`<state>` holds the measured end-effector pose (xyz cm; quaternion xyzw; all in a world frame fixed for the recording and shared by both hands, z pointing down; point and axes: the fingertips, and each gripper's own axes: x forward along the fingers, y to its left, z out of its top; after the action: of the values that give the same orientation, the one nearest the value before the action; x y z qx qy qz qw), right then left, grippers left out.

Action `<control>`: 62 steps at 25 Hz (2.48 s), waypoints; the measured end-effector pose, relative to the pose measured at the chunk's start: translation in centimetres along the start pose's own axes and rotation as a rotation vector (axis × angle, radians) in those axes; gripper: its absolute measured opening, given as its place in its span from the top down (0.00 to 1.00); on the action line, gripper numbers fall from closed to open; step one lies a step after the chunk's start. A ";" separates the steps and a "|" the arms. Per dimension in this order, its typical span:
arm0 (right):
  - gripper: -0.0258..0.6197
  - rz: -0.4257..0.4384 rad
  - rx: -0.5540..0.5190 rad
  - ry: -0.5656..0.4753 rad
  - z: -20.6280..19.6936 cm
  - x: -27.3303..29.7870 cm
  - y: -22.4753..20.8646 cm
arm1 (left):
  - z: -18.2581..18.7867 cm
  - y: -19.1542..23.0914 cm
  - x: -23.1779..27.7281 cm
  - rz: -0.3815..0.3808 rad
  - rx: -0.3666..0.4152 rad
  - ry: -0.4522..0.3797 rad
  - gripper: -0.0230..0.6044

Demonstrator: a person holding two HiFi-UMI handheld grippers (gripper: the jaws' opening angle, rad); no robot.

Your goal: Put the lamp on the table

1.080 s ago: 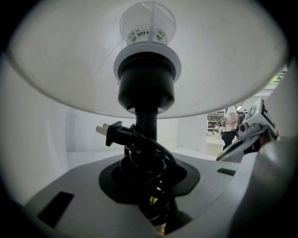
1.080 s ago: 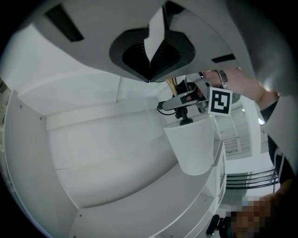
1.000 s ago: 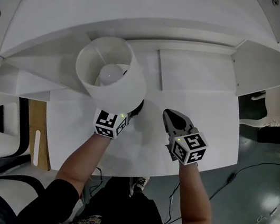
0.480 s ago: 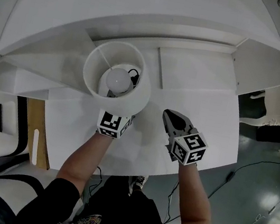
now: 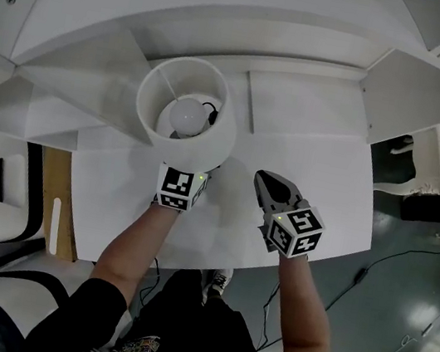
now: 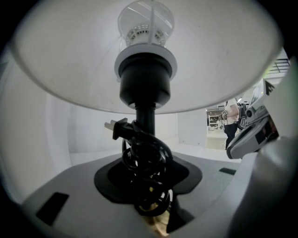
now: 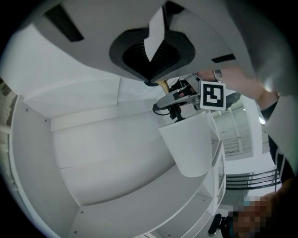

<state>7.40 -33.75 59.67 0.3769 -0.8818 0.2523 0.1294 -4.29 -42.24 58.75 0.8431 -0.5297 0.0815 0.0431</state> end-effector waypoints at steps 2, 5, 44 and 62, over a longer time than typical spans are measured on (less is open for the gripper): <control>0.92 0.001 0.003 -0.007 0.1 -0.3 0.3 | -0.3 -0.1 -0.7 0.006 -0.007 0.015 0.69; 0.92 0.003 0.003 -0.014 0.1 -0.9 0.8 | -1.1 -0.2 -2.1 0.023 -0.027 0.034 0.69; 0.92 0.124 -0.081 -0.096 -3.5 -17.6 12.5 | 2.6 -15.6 -28.9 0.061 -0.176 0.168 0.95; 0.92 0.109 -0.073 -0.125 -4.4 -17.1 21.6 | 2.1 -12.6 -36.1 0.006 -0.234 0.167 0.95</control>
<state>3.50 -8.36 48.74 0.3385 -0.9159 0.2028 0.0739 -8.15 -5.11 50.27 0.8211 -0.5325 0.0892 0.1850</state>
